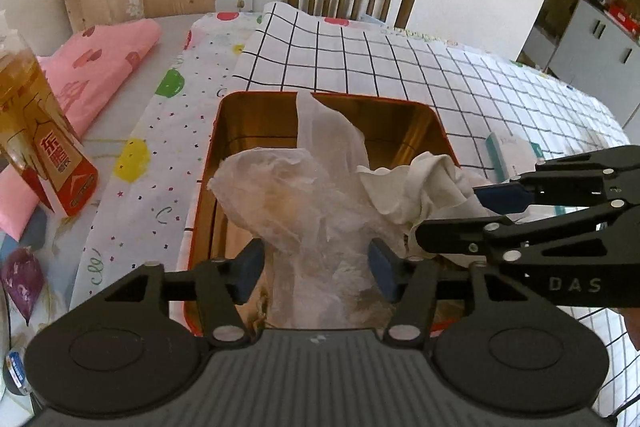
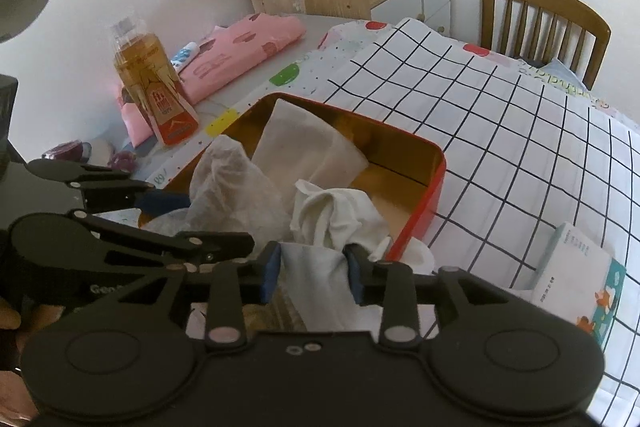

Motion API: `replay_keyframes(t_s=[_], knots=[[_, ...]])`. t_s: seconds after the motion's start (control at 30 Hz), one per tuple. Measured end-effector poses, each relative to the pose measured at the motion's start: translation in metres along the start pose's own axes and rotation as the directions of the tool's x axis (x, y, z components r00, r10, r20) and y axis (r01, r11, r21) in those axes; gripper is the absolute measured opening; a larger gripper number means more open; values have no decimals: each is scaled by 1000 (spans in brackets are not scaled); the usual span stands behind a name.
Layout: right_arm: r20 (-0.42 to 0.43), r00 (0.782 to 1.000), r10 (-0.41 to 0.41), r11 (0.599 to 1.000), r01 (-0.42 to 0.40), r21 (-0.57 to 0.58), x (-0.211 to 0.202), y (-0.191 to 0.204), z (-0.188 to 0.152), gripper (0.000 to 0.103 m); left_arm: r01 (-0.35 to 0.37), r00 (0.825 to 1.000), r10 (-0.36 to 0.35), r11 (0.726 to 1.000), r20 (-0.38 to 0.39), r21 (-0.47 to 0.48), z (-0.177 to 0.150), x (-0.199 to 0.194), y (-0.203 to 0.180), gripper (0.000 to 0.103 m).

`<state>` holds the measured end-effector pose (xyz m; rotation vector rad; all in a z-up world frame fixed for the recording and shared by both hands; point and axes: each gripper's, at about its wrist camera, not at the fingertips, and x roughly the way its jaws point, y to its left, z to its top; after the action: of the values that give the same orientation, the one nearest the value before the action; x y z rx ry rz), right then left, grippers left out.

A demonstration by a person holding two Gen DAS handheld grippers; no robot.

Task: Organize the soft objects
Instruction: 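Open the left tool to drop the plastic bag in the box while the right tool drops the cloth, then move both tools back over the items on the table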

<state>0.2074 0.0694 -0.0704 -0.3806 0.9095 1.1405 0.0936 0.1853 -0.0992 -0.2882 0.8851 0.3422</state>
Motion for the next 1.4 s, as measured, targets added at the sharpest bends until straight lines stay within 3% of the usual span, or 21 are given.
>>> replay_keyframes(t_s=[0.13,0.6,1.03,1.33,1.4], knots=[[25,1000,1,1000,-1,-11,-11,2,-1,50,5,1000,-5,1000,17,7,-1,-9,-1,65],[142,990,-20,999,15,31,-72,-4,-10,68,13,994,-20,998,104,68,-3,-57,-9,80],[243,969,-53,995,31,92,-144,-6,-39,85,93,979,-118,985,168,146,-7,-99,-40,82],[300,943,-142,981,92,173,-191,-24,-75,93,170,958,-214,960,192,221,-2,-107,-83,85],[303,938,-167,974,109,199,-200,-32,-84,94,181,956,-226,956,186,232,0,-103,-93,90]])
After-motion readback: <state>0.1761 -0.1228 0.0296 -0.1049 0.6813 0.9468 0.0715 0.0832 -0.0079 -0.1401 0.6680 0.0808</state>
